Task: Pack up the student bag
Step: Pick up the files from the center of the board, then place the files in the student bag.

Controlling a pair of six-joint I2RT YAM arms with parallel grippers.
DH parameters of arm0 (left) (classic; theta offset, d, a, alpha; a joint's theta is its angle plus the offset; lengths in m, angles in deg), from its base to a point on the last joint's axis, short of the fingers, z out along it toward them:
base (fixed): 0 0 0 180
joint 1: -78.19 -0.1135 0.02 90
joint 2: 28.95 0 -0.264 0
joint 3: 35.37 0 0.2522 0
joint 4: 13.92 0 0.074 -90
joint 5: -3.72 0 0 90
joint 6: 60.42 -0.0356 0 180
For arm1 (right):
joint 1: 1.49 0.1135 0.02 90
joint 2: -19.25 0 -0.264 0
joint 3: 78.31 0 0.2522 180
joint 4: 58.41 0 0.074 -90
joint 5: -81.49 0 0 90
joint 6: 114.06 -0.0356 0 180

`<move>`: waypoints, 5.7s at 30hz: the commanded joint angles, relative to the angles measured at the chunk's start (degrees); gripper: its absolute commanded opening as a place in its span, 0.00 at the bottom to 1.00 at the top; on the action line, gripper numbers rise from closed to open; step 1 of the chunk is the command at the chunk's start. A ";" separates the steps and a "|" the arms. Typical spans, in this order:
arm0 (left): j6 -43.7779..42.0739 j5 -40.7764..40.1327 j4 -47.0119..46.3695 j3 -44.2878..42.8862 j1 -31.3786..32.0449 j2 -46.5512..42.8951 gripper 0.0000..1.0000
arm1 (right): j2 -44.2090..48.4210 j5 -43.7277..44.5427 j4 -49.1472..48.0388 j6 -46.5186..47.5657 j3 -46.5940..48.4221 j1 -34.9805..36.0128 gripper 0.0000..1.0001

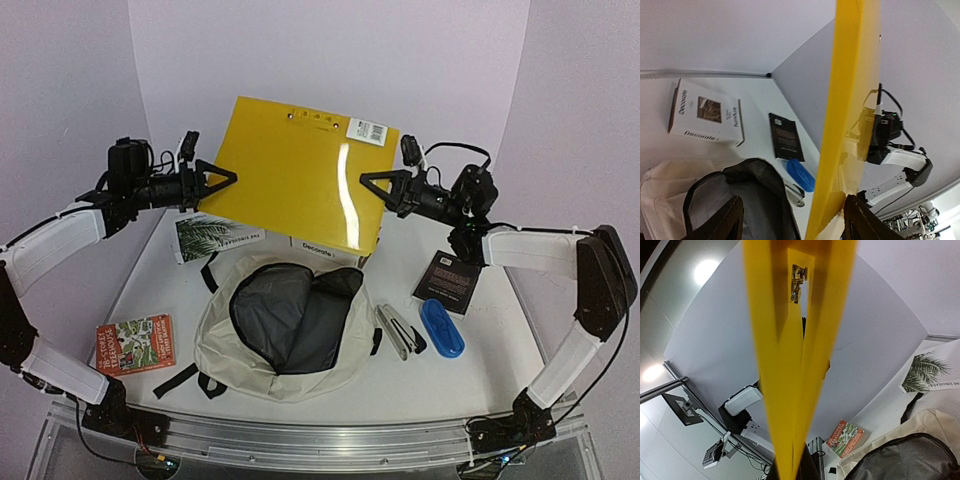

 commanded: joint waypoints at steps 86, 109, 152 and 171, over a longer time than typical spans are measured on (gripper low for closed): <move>0.72 -5.62 -6.46 7.38 10.37 -2.31 0.00 | 15.73 10.25 63.91 8.49 -2.84 1.48 0.00; 0.59 -3.54 -6.80 4.89 10.37 0.03 0.00 | 1.79 12.34 52.39 7.28 0.02 5.88 0.00; -3.20 -5.88 -3.72 -0.27 13.03 5.12 0.00 | -16.47 43.95 72.25 21.46 24.07 19.51 0.54; -3.63 -10.35 -1.05 0.76 12.21 2.90 0.00 | -6.67 47.27 81.15 22.16 14.15 19.88 0.61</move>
